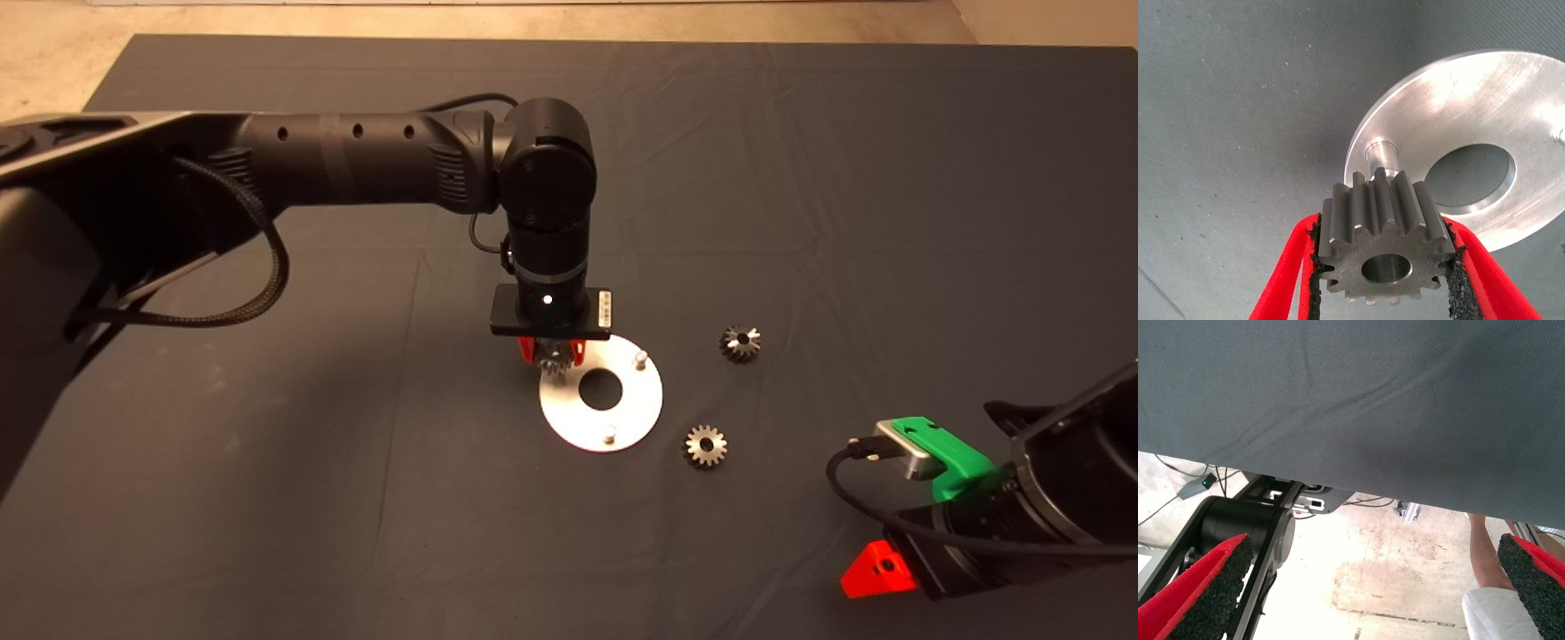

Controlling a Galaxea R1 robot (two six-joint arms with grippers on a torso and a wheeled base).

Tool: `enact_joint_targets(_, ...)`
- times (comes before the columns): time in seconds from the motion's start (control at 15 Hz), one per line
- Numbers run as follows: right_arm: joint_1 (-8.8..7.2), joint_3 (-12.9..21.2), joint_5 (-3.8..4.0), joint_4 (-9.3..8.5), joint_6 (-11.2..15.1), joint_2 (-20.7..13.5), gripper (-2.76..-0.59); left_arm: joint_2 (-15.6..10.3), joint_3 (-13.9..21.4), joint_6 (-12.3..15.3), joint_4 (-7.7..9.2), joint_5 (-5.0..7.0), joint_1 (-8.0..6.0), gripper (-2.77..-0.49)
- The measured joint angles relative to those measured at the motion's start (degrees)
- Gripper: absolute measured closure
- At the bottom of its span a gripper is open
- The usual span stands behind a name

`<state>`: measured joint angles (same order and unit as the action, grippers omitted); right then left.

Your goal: Install three planetary gears onto the carrier pins

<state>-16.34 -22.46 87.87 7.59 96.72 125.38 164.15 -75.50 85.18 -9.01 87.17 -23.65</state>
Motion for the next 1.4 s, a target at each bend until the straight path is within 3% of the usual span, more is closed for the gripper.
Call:
enact_joint_targets(0.2,-0.02,0.00,0.00,0.00,0.00,0.00,-2.73,0.02,-0.13,-0.48,-0.05,0.00,0.04,-0.96)
enact_joint_targets(0.47,0.00,0.00,0.02,0.00,0.00,0.00,-2.73,0.20,-1.62,-1.66,-0.33,-0.01,1.72,-0.96)
enact_joint_targets(1.4,0.00,0.00,0.00,0.00,0.00,0.00,-2.73,0.35,-1.65,-1.72,-0.59,-0.02,1.72,-0.96)
